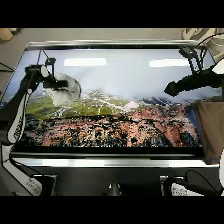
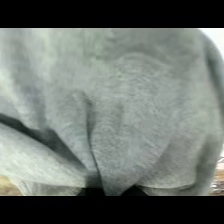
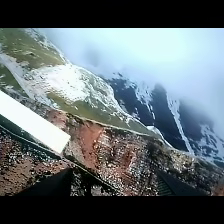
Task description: Fold the shirts.
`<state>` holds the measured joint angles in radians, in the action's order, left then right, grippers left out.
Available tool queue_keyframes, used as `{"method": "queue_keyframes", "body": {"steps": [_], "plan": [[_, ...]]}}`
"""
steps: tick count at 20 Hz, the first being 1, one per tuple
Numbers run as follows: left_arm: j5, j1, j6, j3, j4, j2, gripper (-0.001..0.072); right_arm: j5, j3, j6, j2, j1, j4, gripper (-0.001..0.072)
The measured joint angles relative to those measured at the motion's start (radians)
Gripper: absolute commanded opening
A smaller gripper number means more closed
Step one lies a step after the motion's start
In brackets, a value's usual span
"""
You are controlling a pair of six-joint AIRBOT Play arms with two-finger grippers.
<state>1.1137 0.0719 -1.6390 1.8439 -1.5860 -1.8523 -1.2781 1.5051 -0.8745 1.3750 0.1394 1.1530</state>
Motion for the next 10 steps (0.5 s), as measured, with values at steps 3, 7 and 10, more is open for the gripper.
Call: {"method": "queue_keyframes", "body": {"steps": [3,7,10], "plan": [[-0.046,0.06,0.08,0.051,0.017,0.179,0.0023,0.052,0.002,0.054,-0.08,0.0,-0.021,0.0534],[-0.187,0.211,0.124,0.079,0.082,0.505,0.0023,0.198,0.005,0.08,-0.276,0.0,-0.029,0.0534],[-0.25,0.342,0.092,0.084,0.102,0.687,0.0023,0.291,0.006,0.088,-0.454,0.0,-0.026,0.0534]]}}
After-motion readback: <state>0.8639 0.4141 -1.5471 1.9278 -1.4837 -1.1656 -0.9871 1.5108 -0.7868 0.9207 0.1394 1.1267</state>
